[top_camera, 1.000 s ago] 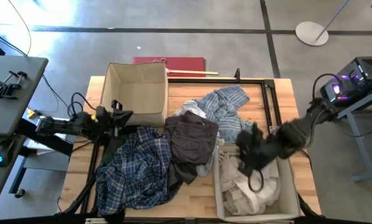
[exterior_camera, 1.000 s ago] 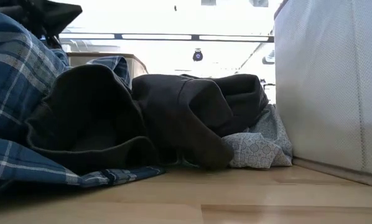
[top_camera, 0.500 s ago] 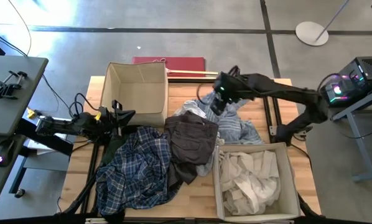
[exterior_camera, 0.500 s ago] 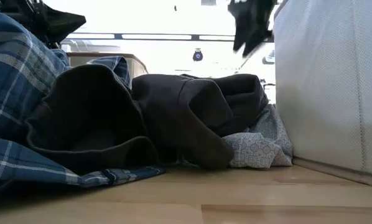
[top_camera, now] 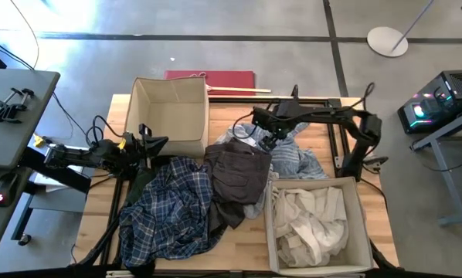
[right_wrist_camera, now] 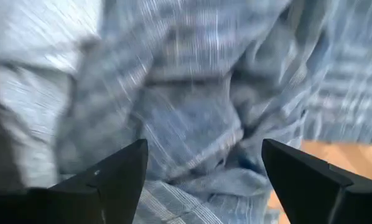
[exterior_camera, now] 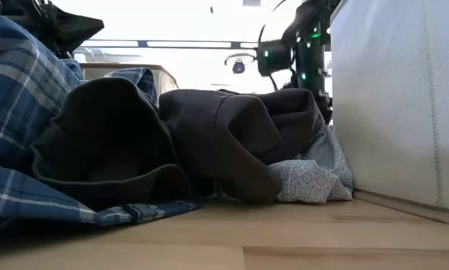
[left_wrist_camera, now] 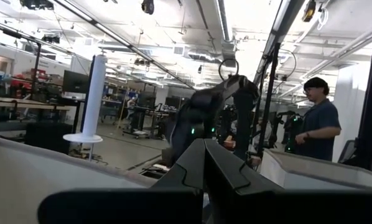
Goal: Sort clothes
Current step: Put the light blue cloth into the bottom laundry bin
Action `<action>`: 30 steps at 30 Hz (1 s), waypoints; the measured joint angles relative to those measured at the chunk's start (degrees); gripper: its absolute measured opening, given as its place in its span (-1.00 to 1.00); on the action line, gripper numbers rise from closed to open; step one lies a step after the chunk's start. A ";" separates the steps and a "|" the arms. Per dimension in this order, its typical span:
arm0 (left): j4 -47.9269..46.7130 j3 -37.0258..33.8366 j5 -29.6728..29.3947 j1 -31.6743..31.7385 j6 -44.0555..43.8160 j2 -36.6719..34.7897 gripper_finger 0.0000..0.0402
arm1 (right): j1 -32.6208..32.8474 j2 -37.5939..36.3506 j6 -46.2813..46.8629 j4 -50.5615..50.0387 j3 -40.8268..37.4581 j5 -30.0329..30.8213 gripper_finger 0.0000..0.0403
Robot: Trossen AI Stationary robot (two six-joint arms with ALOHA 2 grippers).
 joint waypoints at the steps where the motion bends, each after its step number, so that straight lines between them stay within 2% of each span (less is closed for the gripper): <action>1: 0.00 0.00 0.01 0.00 0.00 0.00 -1.00 | 0.00 0.68 0.42 -0.07 -0.55 0.00 0.52; 7: -0.04 0.00 0.04 0.00 -0.48 0.00 -1.00 | 0.02 5.02 -1.20 2.25 -3.49 -1.11 0.49; 10: -0.16 0.00 0.04 0.00 -0.48 0.00 -1.00 | -0.02 6.61 -2.12 4.48 -4.38 -3.06 0.34; 13: -0.22 0.00 0.04 0.00 -0.48 0.00 -1.00 | 0.00 7.18 -2.57 6.39 -4.78 -4.10 0.06; 16: -0.22 0.00 0.07 0.00 -0.48 0.00 -1.00 | 0.10 6.46 -3.86 8.37 -4.98 -4.33 -0.34; 18: -0.22 0.00 0.06 0.00 -0.48 0.00 -1.00 | 0.74 5.01 -4.39 10.61 -5.14 -0.76 -0.64; 19: -0.23 0.00 0.07 0.00 -0.48 0.00 -1.00 | 1.24 3.79 -4.96 11.51 -5.22 2.21 -0.79; 21: -0.26 0.00 0.07 -0.01 -0.48 0.00 -1.00 | 2.54 0.01 -5.61 11.46 -5.23 7.93 -0.92; 26: -0.24 0.00 0.09 -0.01 0.00 0.00 -1.00 | 7.12 -13.79 -3.67 11.28 -5.22 17.33 -0.84; 30: -0.16 0.00 0.01 -0.02 0.01 0.00 -1.00 | 14.01 -28.50 -1.53 13.19 -5.22 24.94 -0.95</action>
